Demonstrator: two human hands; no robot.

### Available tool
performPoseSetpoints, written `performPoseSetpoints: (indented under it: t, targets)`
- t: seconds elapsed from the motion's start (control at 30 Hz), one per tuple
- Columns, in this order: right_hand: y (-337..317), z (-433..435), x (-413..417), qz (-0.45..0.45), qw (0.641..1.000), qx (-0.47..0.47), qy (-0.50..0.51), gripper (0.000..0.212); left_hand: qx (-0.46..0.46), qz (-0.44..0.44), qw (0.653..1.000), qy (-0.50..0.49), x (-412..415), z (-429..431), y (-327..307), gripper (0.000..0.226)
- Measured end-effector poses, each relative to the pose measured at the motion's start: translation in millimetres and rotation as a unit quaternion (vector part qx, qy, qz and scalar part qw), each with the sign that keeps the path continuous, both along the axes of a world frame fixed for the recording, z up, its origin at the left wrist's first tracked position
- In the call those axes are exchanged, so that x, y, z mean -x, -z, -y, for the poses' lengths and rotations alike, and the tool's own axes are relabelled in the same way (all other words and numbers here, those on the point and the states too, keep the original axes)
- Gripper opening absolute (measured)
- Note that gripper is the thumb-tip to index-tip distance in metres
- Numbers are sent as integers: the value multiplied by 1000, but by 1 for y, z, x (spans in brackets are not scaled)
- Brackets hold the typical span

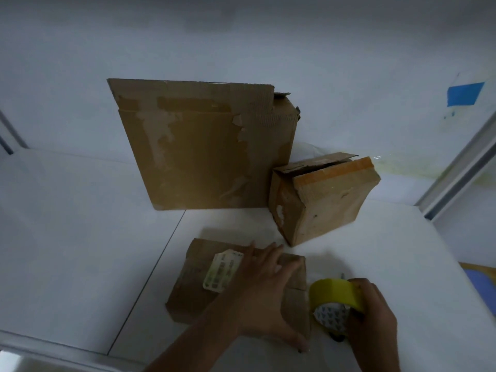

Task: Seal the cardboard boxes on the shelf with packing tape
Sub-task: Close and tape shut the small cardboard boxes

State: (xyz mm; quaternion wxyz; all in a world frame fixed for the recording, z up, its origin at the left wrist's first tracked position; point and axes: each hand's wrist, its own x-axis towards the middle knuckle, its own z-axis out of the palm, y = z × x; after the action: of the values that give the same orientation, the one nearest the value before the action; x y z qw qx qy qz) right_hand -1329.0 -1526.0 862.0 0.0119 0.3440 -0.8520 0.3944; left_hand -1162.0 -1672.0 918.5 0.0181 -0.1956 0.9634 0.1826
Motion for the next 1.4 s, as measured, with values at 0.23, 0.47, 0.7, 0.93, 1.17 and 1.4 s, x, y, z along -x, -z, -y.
performPoseSetpoints:
  t: [0.23,0.47,0.7,0.93,1.17,1.4]
  targets:
    - [-12,-4,-7,32,999,10,8,51,33,-44,998,20,9,-8,4,113]
    - [-30,-10,-20,156,983,59,80,19,-20,-153,988,-19,-1,-4,-20,109]
    - [-81,16,-50,385,907,172,0,22,-132,-331,934,-42,-13,-2,-46,106]
    - [-145,30,-71,217,956,176,-91,24,-354,-423,833,-37,-32,9,-55,84]
    - [-149,48,-93,165,965,126,-163,26,-427,-373,820,-83,-58,27,-48,91]
    - [-152,61,-88,41,980,111,-160,52,-449,-395,792,-127,-65,32,-43,69]
